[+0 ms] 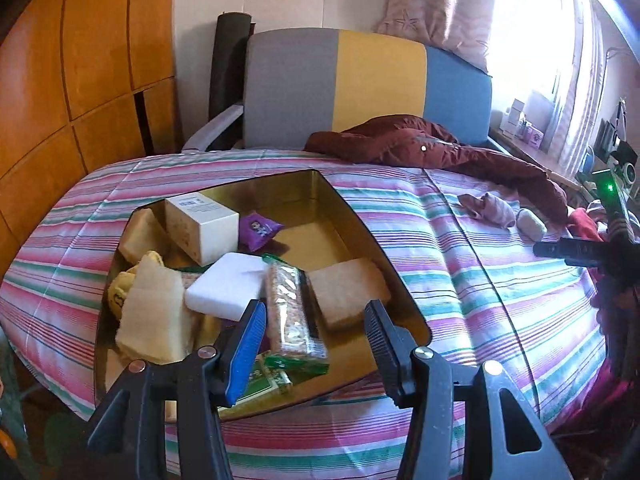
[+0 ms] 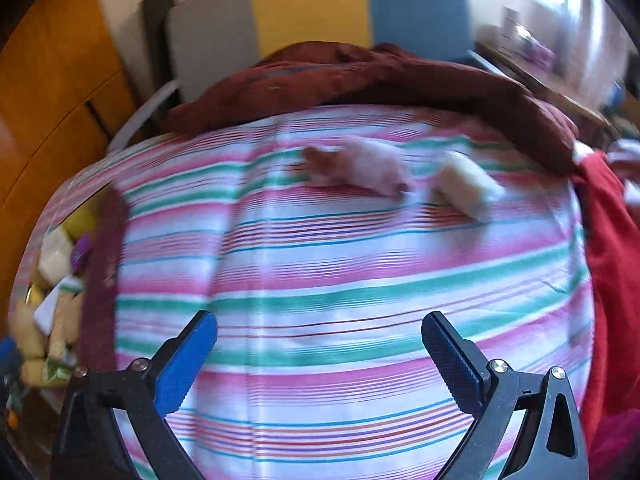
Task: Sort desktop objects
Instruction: 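Move both open tools back toward the pink and white socks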
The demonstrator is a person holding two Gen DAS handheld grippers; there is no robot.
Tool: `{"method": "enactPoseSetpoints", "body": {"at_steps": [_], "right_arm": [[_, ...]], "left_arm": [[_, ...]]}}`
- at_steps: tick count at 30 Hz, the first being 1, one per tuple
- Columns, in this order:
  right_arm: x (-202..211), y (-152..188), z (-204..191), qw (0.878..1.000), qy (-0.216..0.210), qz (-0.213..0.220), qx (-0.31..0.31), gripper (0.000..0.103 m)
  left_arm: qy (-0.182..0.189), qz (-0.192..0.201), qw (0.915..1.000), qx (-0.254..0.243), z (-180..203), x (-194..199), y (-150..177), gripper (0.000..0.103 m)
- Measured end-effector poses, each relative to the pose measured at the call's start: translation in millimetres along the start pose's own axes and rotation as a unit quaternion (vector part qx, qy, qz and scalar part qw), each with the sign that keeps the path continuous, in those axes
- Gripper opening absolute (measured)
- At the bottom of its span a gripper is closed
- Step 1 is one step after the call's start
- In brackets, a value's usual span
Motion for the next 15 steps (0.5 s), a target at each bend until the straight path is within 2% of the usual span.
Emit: {"method": "enactPoseSetpoints", "body": {"at_steps": [7,15], "right_arm": [[-4.5,-12.6,67.5,0.997,0.026,0.005,-0.068,0.103],[-22.6,-34.4,130.5,0.988,0.019,0.019,-0.154,0.103]], "left_arm": [[0.02,-0.002,0.9997,-0.012,14.9,-0.7,-5.7,0.052],[0.033,-0.013,0.9986,-0.038,39.9,-10.6,-9.3,0.052]]}}
Point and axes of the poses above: each gripper's, at about its wrist camera, not at the fingertips, and x roughly against the way its jaws point, z to its right, y to its underside, the point moved 1 cm from there along -x, roughly the way its jaws point, and after that the axes turned 8 degrees about x, right-handed, at the moved point
